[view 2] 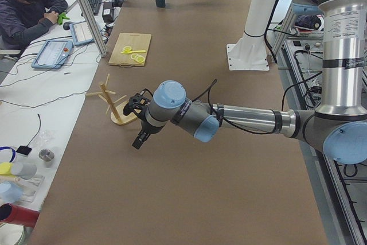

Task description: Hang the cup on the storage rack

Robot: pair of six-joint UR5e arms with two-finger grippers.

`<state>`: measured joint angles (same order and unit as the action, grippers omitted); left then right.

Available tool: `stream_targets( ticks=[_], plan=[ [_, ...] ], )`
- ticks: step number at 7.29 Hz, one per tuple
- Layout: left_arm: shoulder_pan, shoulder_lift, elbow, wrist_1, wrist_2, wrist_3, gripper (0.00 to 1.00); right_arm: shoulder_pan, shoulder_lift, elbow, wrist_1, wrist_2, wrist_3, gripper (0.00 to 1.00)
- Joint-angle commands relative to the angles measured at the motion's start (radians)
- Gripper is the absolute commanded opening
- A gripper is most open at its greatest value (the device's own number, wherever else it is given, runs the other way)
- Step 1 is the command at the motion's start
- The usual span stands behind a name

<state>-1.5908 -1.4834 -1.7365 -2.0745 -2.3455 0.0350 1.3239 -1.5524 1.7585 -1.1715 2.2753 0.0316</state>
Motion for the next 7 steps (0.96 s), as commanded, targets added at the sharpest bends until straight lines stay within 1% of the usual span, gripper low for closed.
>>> stream_targets(
  ticks=[1, 2, 3, 4, 5, 7],
  plan=[
    [0.0, 0.002, 0.0, -0.001, 0.0, -0.001, 0.99, -0.025, 0.105, -0.158, 0.003, -0.031, -0.004, 0.99],
    [0.0, 0.002, 0.002, -0.001, 0.0, -0.001, 0.99, -0.031, 0.17, -0.233, 0.003, -0.049, -0.013, 0.97],
    [0.0, 0.003, 0.0, -0.001, -0.001, -0.001, 0.99, -0.063, 0.189, -0.25, 0.001, -0.066, -0.08, 0.96],
    [0.0, 0.005, 0.002, -0.001, -0.001, -0.001, 0.99, -0.066, 0.189, -0.276, 0.001, -0.075, -0.169, 0.95],
    [0.0, 0.005, 0.002, -0.001, -0.001, -0.001, 0.99, -0.066, 0.189, -0.293, 0.0, -0.074, -0.221, 0.9],
    [0.0, 0.005, 0.002, -0.001, 0.0, -0.004, 0.99, -0.072, 0.173, -0.3, 0.001, -0.074, -0.312, 0.76]
  ],
)
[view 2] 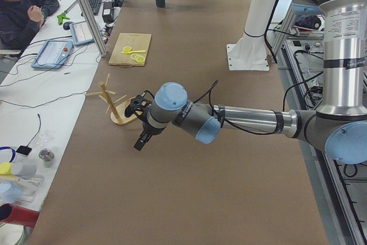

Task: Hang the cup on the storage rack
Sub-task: 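Lower the right gripper onto the blue mug rim and grasp it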

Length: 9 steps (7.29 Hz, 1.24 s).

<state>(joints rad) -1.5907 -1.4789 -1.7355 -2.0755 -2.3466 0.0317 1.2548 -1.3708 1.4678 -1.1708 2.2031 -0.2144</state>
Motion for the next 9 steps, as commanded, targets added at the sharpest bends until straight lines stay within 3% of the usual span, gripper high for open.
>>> stream_targets(
  ticks=[1, 4, 7, 8, 9],
  plan=[
    [0.0, 0.0, -0.001, 0.0, 0.0, -0.001, 0.99, -0.011, -0.004, -0.021, 0.002, -0.002, -0.086, 0.7],
    [0.0, 0.003, -0.001, 0.0, 0.0, 0.002, 0.99, -0.074, 0.012, -0.032, 0.0, -0.075, -0.101, 0.65],
    [0.0, 0.015, -0.006, -0.002, 0.0, 0.002, 0.99, -0.046, 0.007, -0.037, -0.001, -0.053, -0.175, 0.64],
    [0.0, 0.015, -0.006, -0.002, 0.0, 0.002, 0.99, -0.046, 0.001, -0.035, -0.001, -0.054, -0.177, 0.62],
    [0.0, 0.015, -0.006, -0.002, 0.0, 0.004, 0.99, -0.046, -0.001, -0.038, -0.001, -0.062, -0.18, 0.5]
  ],
)
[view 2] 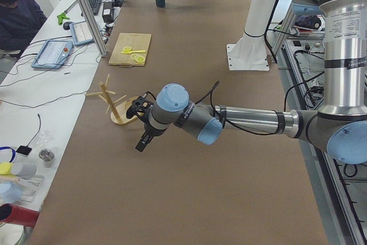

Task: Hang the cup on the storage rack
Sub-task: 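Lower the right gripper onto the blue mug rim and grasp it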

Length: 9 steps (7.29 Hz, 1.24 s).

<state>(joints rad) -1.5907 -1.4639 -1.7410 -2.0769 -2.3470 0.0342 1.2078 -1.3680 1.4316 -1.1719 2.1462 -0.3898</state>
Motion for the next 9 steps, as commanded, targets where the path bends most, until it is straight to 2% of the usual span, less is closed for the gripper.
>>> stream_targets(
  ticks=[1, 2, 3, 6, 7, 9],
  plan=[
    [0.0, 0.0, 0.0, 0.0, 0.0, 0.001, 0.99, 0.001, -0.003, -0.002, 0.0, -0.006, -0.003, 0.3],
    [0.0, 0.0, 0.0, 0.0, 0.0, 0.001, 0.99, 0.0, -0.002, -0.002, 0.0, -0.009, 0.005, 0.04],
    [0.0, 0.0, 0.0, 0.0, 0.0, 0.001, 0.99, -0.001, 0.001, -0.005, 0.0, -0.008, 0.009, 0.0],
    [0.0, 0.0, 0.0, 0.0, 0.0, 0.0, 0.99, 0.019, 0.018, -0.002, -0.011, 0.004, 0.072, 0.0],
    [0.0, 0.0, 0.0, 0.0, 0.0, 0.0, 0.99, 0.039, 0.036, -0.002, -0.017, 0.044, 0.081, 0.0],
    [0.0, 0.0, -0.002, 0.0, 0.0, 0.0, 0.99, 0.05, 0.056, 0.024, -0.015, 0.063, 0.205, 0.0]
  ],
)
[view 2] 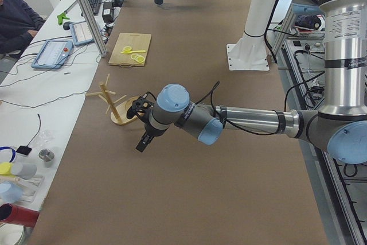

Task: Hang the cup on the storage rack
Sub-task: 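Lower the right gripper onto the blue mug rim and grasp it, then carry the blue mug with the right gripper toward the table center and set it down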

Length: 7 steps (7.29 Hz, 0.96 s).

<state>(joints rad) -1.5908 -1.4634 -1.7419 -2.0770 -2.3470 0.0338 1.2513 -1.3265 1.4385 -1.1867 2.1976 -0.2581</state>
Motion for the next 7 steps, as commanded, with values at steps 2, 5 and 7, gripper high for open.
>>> stream_targets(
  ticks=[2, 5, 7],
  plan=[
    [0.002, -0.002, 0.002, 0.0, 0.0, -0.003, 0.99, -0.051, 0.055, 0.077, -0.033, 0.001, 0.306, 0.0],
    [0.002, -0.003, 0.004, 0.002, 0.0, -0.003, 0.99, -0.235, 0.088, 0.391, -0.358, -0.123, 0.622, 0.0],
    [0.002, -0.003, 0.002, 0.002, 0.0, -0.003, 0.99, -0.373, 0.201, 0.45, -0.493, -0.183, 0.852, 0.0]
  ],
)
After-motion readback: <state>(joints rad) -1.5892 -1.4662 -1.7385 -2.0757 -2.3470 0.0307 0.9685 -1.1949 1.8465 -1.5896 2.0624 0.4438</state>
